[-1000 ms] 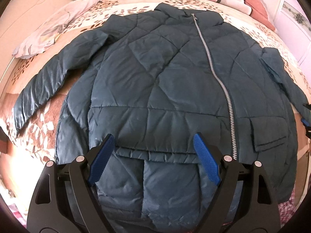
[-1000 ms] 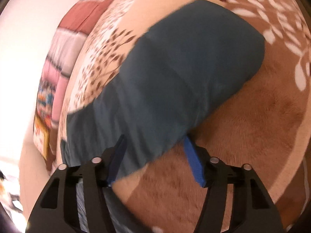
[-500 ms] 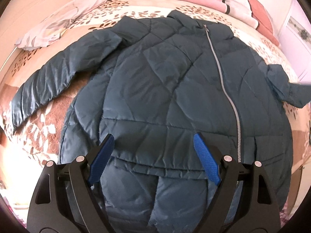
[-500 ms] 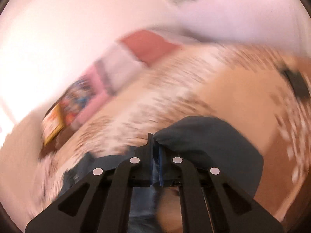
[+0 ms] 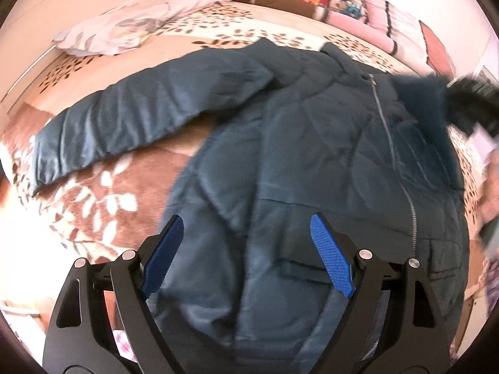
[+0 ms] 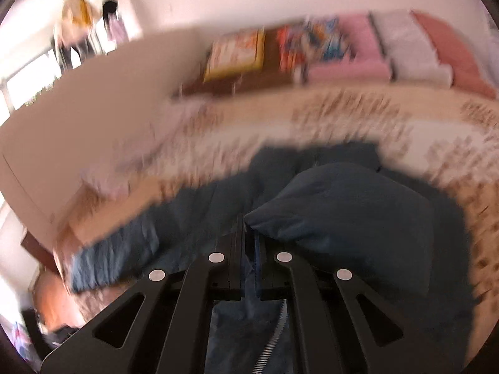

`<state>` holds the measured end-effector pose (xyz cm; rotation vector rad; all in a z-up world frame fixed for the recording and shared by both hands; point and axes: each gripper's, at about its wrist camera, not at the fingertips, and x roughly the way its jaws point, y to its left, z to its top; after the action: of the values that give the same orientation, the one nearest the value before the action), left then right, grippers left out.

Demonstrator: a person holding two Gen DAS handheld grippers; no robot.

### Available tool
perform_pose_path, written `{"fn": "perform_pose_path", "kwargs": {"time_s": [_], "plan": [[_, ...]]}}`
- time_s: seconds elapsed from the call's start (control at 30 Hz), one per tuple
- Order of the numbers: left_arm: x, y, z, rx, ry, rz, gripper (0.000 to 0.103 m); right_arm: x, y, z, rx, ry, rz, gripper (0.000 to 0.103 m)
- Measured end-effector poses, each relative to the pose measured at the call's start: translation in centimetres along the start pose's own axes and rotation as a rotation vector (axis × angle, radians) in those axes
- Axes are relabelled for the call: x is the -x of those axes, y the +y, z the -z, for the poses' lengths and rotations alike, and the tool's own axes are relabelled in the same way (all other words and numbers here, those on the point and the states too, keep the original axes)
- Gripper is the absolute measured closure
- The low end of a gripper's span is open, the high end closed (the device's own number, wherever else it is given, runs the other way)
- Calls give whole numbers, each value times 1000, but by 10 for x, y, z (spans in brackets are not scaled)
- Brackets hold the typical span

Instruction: Fold large clothes

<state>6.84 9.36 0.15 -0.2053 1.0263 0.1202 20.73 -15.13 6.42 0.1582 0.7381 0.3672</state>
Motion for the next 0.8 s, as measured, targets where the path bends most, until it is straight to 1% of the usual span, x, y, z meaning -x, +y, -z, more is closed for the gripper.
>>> {"fn": "perform_pose_path", "kwargs": {"time_s": [0.07,0.1,0.13,0.17,0.2,0.27,0.3,0.33,0.43,0.5,0.53,0.6,0.63,0.67,0.7,0.8], "plan": [[-1,11,-1,20,1,-7,20,-36,7,17,9,111,32,97],[-1,16,-2,29,-1,-7,20,-54,4,24,-1,177,41,96],[0,18,-2,32,-3,-6,20,-67,0,34,-35,256,28,92],[0,20,-3,34,-7,-4,20,-71,-6,45,-67,296,9,86],[-1,21,-5,32,-10,0,20,-72,-12,51,-110,321,-28,79],[-3,19,-7,24,-14,7,20,-63,-21,54,-161,331,-97,45],[-3,17,-9,17,-17,13,20,-56,-23,55,-178,329,-124,38],[-3,11,-12,5,-25,30,20,-44,-26,56,-199,321,-141,28],[3,-13,-20,-58,-58,87,20,-10,-38,62,-260,285,-186,27],[8,-33,-26,-125,-85,127,20,-3,-59,59,-295,296,-198,27],[12,-50,-30,-180,-111,158,20,11,-67,66,-314,298,-199,27],[15,-78,-36,-278,-141,202,20,28,-85,71,-339,273,-173,27],[16,-101,-39,-351,-155,230,20,42,-93,77,-345,260,-148,27],[15,-116,-40,-394,-161,249,20,49,-103,82,-350,251,-128,27],[13,-139,-42,-457,-171,268,20,61,-111,88,-361,238,-108,27],[4,-189,-45,-567,-169,301,20,90,-136,108,-426,205,-90,27]]}}
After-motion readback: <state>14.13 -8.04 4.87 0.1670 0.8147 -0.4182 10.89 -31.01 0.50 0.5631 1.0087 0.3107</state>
